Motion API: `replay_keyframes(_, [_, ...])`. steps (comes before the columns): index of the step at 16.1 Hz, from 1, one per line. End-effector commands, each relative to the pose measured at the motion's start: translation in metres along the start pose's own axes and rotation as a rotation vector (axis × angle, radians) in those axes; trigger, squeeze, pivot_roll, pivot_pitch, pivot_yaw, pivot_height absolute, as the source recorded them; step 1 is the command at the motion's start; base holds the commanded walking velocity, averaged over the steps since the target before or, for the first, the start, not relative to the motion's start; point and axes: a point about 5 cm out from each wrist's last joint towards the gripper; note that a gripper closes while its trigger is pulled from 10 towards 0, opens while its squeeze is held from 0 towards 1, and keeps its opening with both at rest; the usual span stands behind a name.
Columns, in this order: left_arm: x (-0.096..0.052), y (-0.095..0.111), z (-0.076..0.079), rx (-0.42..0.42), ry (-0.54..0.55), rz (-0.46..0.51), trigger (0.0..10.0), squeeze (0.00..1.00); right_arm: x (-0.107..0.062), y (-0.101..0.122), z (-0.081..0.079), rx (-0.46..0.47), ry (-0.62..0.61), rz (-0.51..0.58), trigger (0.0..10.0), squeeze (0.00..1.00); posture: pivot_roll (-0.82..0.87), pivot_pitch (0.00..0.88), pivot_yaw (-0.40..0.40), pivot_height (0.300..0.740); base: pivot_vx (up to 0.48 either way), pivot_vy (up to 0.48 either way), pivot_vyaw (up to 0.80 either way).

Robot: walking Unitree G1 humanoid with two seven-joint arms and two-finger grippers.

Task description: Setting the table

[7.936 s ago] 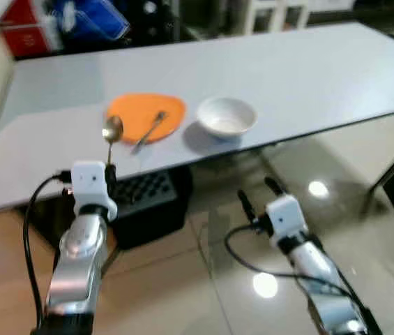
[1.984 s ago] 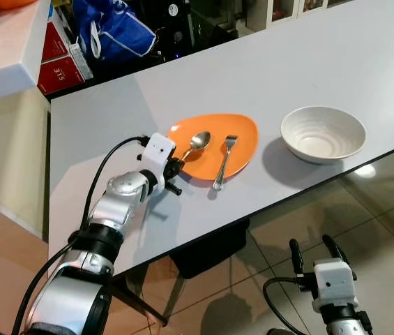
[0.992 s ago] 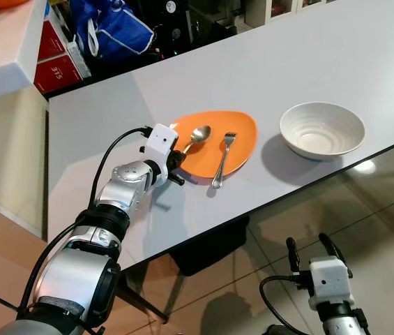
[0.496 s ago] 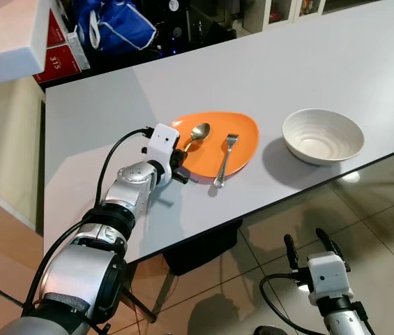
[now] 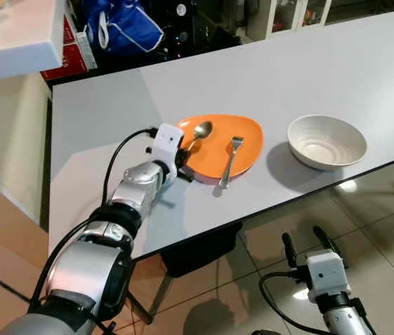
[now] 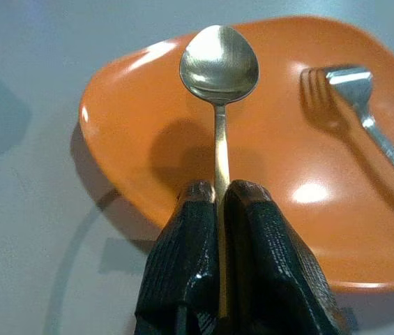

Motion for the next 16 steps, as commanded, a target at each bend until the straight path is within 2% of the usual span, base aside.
replay_keyframes(1, [0.001, 0.0034, -0.0001, 0.022, 0.0, 0.002, 0.0, 0.0, 0.0012, -0.0002, -0.0014, 0.006, 0.012, 0.006, 10.0, 0.0, -0.18, 0.01, 0.073, 0.74, 0.0, 0.0, 0.0])
replay_keyframes(4, [0.0033, 0.0063, 0.0048, 0.023, -0.015, 0.01, 0.0, 0.0, 0.002, -0.0005, -0.001, -0.001, 0.022, 0.01, 10.0, 0.0, -0.18, 0.006, 0.069, 0.74, 0.0, 0.0, 0.0])
replay_keyframes(9, [0.0025, 0.0047, 0.0023, 0.06, -0.017, -0.009, 0.0, 0.0, 0.0014, -0.0009, -0.0028, 0.005, 0.028, 0.015, 10.0, 0.0, -0.17, 0.005, 0.083, 0.74, 0.052, -0.367, 0.0])
replay_keyframes(10, [0.0023, 0.0035, 0.0023, 0.066, -0.02, -0.014, 0.0, 1.0, 0.0006, -0.0009, -0.0031, 0.007, 0.028, 0.017, 10.0, 0.0, -0.17, 0.006, 0.086, 0.74, 0.289, -0.379, 0.0])
replay_keyframes(15, [0.0011, -0.0028, 0.0011, 0.088, -0.02, -0.051, 0.0, 1.0, -0.0061, -0.0013, -0.0049, 0.021, 0.024, 0.009, 10.0, 0.0, -0.16, 0.03, 0.107, 0.74, 0.317, -0.355, 0.0])
replay_keyframes(16, [0.0008, -0.0033, -0.0016, 0.085, 0.011, -0.062, 1.8, 0.12, -0.0076, -0.0016, -0.005, 0.022, 0.024, 0.005, 10.0, 0.0, -0.16, 0.032, 0.108, 0.74, 0.0, 0.0, 0.0])
Point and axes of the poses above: a point about 5 cm out from each wrist's last joint towards the gripper, its own x axis pointing out of the wrist towards the gripper, its own y axis along the axis of the wrist's last joint, z = x × y, and after that the axes turned 3 degrees about x, right-handed
